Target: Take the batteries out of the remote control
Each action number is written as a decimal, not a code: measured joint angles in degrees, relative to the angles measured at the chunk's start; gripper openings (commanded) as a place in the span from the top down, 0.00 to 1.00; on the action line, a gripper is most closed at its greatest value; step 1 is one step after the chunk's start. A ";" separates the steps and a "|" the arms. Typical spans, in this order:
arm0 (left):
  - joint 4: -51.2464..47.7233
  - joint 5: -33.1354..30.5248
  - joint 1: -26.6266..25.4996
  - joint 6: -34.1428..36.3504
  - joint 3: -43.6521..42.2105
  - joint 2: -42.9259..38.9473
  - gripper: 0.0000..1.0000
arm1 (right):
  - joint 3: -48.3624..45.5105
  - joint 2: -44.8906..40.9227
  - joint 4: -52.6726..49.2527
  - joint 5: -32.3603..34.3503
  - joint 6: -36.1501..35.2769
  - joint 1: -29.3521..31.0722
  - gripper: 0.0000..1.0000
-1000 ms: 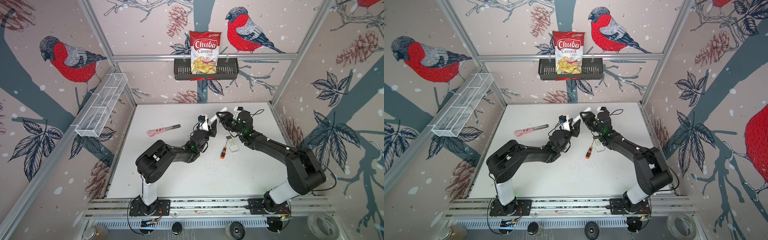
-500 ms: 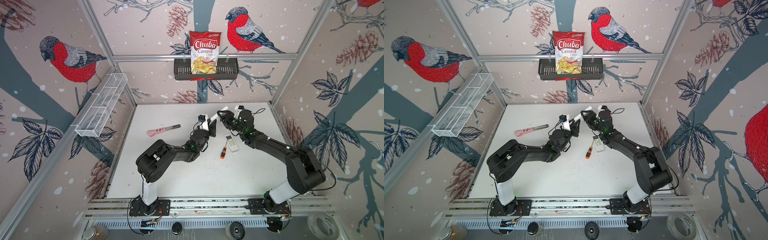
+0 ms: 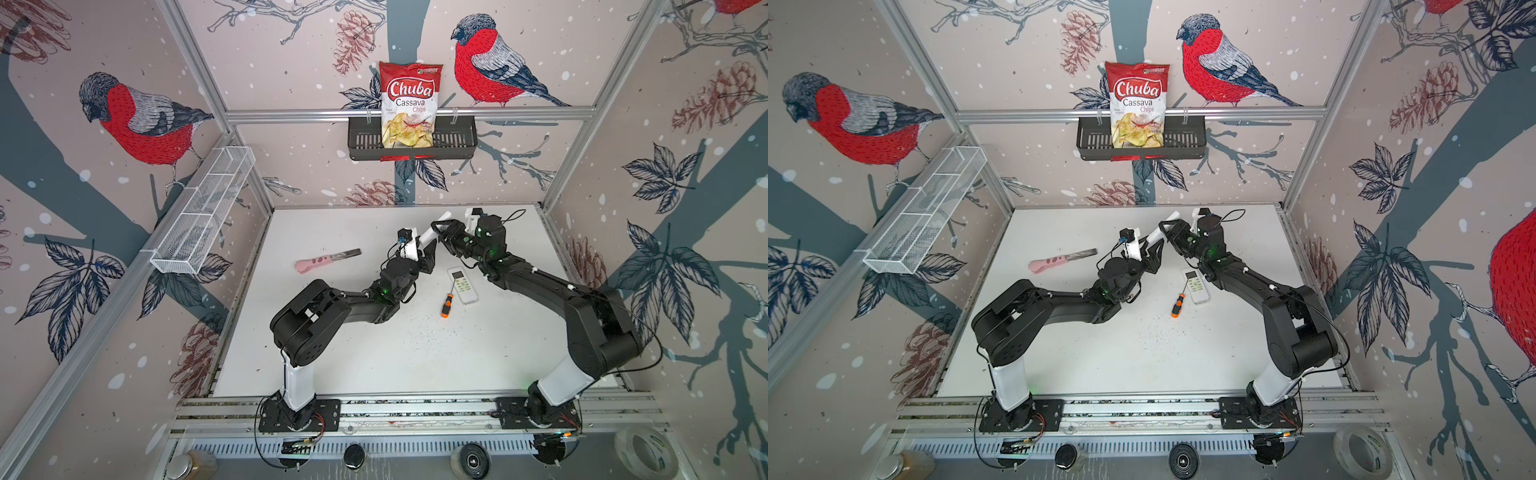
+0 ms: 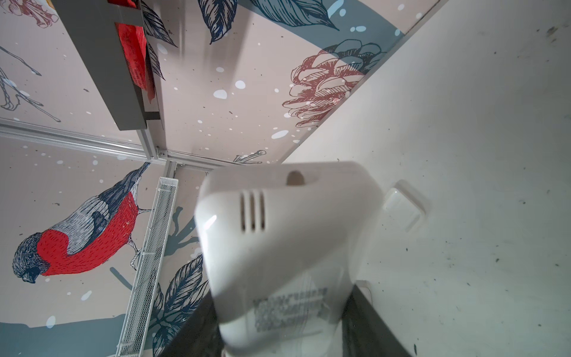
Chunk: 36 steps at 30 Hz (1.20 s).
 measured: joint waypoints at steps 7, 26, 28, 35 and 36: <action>-1.40 -0.37 0.15 0.42 1.44 0.76 0.63 | 0.15 -0.11 -0.09 0.02 -0.20 0.09 0.62; -0.63 1.97 -0.02 0.76 -0.02 0.79 0.72 | 1.90 1.77 -1.88 -4.04 -1.55 -1.49 0.62; -0.63 2.40 -0.02 0.28 -0.20 0.79 0.64 | 2.14 1.92 -1.95 -4.17 -1.57 -1.53 0.62; -0.66 2.78 0.04 -0.02 -0.33 0.74 0.46 | 2.32 1.90 -1.62 -4.61 -1.62 -1.38 0.62; -0.66 2.80 0.04 -0.02 -0.39 0.70 0.44 | 2.32 1.88 -1.60 -4.61 -1.64 -1.38 0.62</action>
